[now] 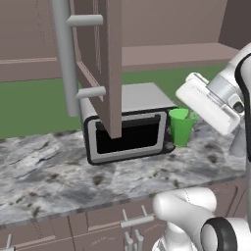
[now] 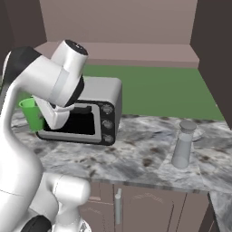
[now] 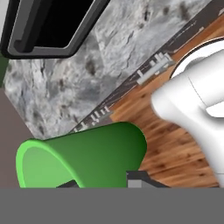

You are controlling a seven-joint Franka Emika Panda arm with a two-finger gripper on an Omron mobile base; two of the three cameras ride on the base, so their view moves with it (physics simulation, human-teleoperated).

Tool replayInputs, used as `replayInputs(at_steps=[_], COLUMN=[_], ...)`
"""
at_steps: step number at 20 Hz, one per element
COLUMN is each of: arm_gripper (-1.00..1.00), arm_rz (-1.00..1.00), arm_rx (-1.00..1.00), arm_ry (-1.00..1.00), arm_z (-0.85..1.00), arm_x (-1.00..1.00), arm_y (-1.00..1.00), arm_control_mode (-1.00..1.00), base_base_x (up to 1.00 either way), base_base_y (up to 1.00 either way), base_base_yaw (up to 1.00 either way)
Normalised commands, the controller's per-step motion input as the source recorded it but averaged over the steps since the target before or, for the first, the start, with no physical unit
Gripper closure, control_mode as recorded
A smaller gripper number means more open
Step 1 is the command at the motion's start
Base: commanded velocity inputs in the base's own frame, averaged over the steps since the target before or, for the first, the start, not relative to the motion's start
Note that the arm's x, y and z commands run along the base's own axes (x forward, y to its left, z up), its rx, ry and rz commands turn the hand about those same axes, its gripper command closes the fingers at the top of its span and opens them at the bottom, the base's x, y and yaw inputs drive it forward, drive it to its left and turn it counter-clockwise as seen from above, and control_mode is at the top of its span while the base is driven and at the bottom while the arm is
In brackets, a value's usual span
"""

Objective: There is a tray on the dining counter. Grab the cup, mug, and pitcher and place them on the tray. The pitcher may be placed next to the tray if it cannot fit the tray.

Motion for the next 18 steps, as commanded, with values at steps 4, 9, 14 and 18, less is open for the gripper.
replayInputs(at_steps=[4,9,14,18], arm_gripper=[1.00,1.00,1.00,1.00], arm_rz=[0.00,0.00,0.00,0.00], arm_rx=[0.00,0.00,0.00,0.00], arm_ry=[0.00,0.00,0.00,0.00], arm_z=[-0.06,0.00,0.00,0.00], arm_x=[-0.16,0.00,0.00,0.00], arm_y=[0.00,0.00,0.00,0.00], arm_control_mode=[1.00,1.00,1.00,1.00], base_base_x=[-0.23,-0.91,-0.85,-0.81], base_base_y=[-0.03,-0.10,0.13,0.45], base_base_yaw=[0.00,0.07,0.28,0.52])
